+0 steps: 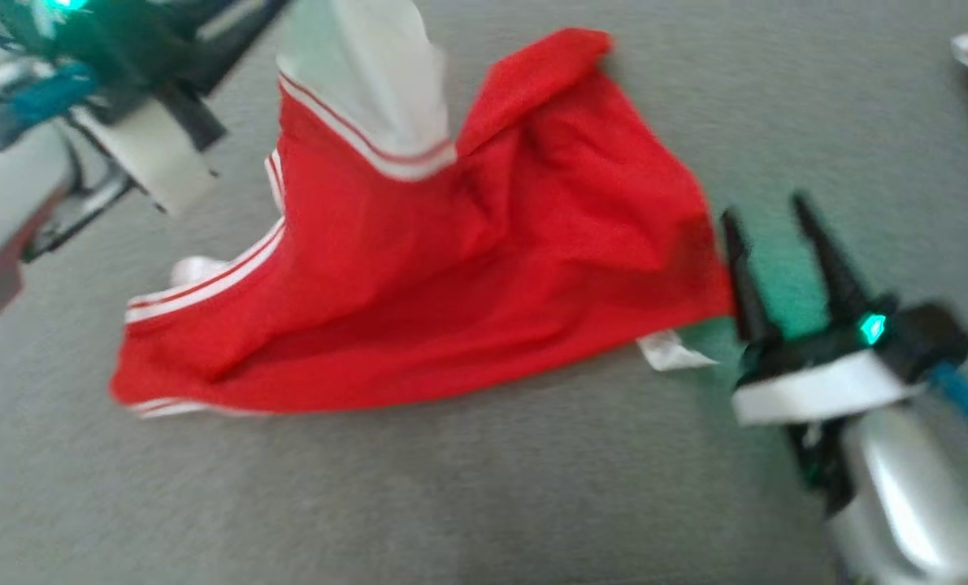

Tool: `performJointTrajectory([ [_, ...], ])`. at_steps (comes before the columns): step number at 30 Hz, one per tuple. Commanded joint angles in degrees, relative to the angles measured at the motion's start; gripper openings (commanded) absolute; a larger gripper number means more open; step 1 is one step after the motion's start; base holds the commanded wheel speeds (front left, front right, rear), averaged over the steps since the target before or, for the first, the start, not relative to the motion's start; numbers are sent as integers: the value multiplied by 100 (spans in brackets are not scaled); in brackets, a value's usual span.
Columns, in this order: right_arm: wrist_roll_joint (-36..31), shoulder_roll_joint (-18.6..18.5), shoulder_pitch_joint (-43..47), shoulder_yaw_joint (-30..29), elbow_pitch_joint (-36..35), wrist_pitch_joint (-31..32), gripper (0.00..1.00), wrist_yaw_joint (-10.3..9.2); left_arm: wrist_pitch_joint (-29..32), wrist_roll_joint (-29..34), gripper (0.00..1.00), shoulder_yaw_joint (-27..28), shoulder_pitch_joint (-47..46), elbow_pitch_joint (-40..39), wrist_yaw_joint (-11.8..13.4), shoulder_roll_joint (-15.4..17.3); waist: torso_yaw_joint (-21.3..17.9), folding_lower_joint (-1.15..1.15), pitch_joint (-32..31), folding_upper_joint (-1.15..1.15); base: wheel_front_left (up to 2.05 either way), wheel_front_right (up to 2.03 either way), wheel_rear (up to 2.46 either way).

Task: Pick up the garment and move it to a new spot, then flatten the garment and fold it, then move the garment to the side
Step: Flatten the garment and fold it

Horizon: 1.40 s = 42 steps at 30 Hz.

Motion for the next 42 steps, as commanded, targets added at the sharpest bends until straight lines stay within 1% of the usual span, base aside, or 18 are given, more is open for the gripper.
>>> performJointTrajectory([
  [1, 70, -385, -498, 93, 3, -62, 100, 37, -197, -12, 0, 469, -103, -88, 199, 368, 590, 0, -109, 0, 0, 0, 0],
  [5, 230, -1013, -1074, 266, 599, -62, 100, 37, -307, -117, 0, 646, 3, -97, 478, 703, 917, 0, -89, 0, 0, 0, 0],
  [8, 481, -1452, -1563, 616, 1133, -60, 100, 37, -296, -195, 0, 727, 69, -74, 628, 932, 1085, 0, -39, 0, 0, 0, 0],
  [13, 1012, -1955, -2464, 1526, 1853, 209, 100, 37, -232, -347, 0, 803, 215, -74, 829, 1229, 1287, 0, 94, 0, 0, 0, 0],
  [17, 1071, -2248, -3126, 2226, 2405, 408, 100, 37, -247, -412, 0, 812, 288, -63, 877, 1321, 1444, 0, 212, 0, 0, 0, 0],
  [20, 974, -2383, -3539, 2715, 2822, 466, 100, 37, -294, -419, 0, 807, 299, -55, 880, 1278, 1551, 0, 280, 0, 0, 0, 0],
  [24, 940, -2440, -3939, 3235, 3306, 447, 100, 37, -358, -433, 0, 809, 290, -45, 875, 1193, 1673, 0, 351, 0, 0, 0, 0],
  [25, 940, -2440, -3939, 3235, 3306, 447, 100, 37, -358, -433, 0, 809, 290, -45, 875, 1193, 1673, 0, 351, 0, 0, 0, 0],
  [30, 972, -2440, -4315, 3705, 3654, 181, 100, 37, -423, -423, 0, 792, 273, 27, 841, 1130, 1758, 0, 395, 0, 0, 0, 0],
  [34, 935, -2395, -4494, 3866, 3861, 23, 100, 37, -455, -420, 0, 770, 284, 88, 822, 1115, 1780, 0, 385, 0, 0, 0, 0],
  [36, 918, -2372, -4539, 3945, 3932, -15, 92, 37, -458, -420, 0, 756, 288, 110, 809, 1106, 1787, 0, 372, 0, 0, 0, 0],
  [38, 917, -2360, -4576, 4040, 3978, -37, 78, 37, -456, -432, 0, 749, 286, 124, 795, 1092, 1796, 0, 364, 0, 0, 0, 0],
  [40, 929, -2356, -4619, 4144, 4018, -49, 72, 37, -459, -442, 0, 747, 282, 131, 790, 1082, 1808, 0, 369, 0, 0, 0, 0],
  [41, 941, -2352, -4643, 4192, 4031, -53, 63, 37, -463, -444, 0, 745, 281, 134, 791, 1077, 1815, 0, 376, 0, 0, 0, 0],
  [42, 942, -2348, -4671, 4243, 4029, -56, 42, 37, -468, -443, 0, 743, 279, 137, 791, 1072, 1822, 0, 383, 0, 0, 0, 0],
])
